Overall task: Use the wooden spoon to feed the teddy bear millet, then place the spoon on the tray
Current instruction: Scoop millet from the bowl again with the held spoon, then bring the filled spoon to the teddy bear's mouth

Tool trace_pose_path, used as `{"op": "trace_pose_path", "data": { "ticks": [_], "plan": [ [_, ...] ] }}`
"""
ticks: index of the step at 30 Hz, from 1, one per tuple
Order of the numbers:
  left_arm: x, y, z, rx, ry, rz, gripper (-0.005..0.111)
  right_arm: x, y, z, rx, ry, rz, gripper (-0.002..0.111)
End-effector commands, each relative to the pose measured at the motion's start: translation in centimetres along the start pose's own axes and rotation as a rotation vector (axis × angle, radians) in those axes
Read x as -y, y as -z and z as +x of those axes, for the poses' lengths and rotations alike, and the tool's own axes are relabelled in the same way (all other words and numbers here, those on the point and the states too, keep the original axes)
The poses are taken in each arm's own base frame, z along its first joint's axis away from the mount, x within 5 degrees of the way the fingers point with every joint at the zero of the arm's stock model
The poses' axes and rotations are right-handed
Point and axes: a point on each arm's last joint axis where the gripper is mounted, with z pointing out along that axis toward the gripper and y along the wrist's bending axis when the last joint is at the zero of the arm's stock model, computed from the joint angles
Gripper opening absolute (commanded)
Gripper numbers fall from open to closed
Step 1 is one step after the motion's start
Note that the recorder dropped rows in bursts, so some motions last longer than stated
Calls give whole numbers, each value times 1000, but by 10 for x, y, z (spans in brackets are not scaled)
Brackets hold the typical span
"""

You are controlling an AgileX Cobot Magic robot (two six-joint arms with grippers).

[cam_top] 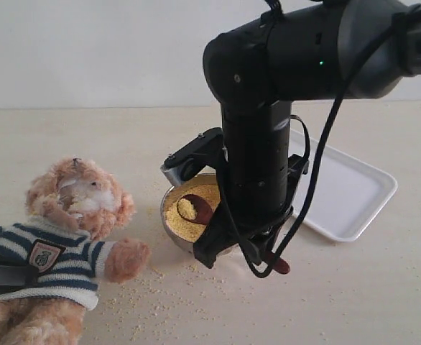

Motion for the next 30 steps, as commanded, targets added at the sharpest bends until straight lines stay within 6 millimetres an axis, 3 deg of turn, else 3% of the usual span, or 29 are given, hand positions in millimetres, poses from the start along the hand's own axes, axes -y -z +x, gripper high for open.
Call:
{"op": "trace_pose_path", "data": {
  "ticks": [1,23,30],
  "plan": [
    [2,1,0,11,5,11,5,-2,6,1,20,-22,-62,0],
    [2,1,0,11,5,11,5,1,37,13,106,-26,-2,0],
    [2,1,0,11,5,11,5,-19,38,12,109,29,-29,0]
  ]
}}
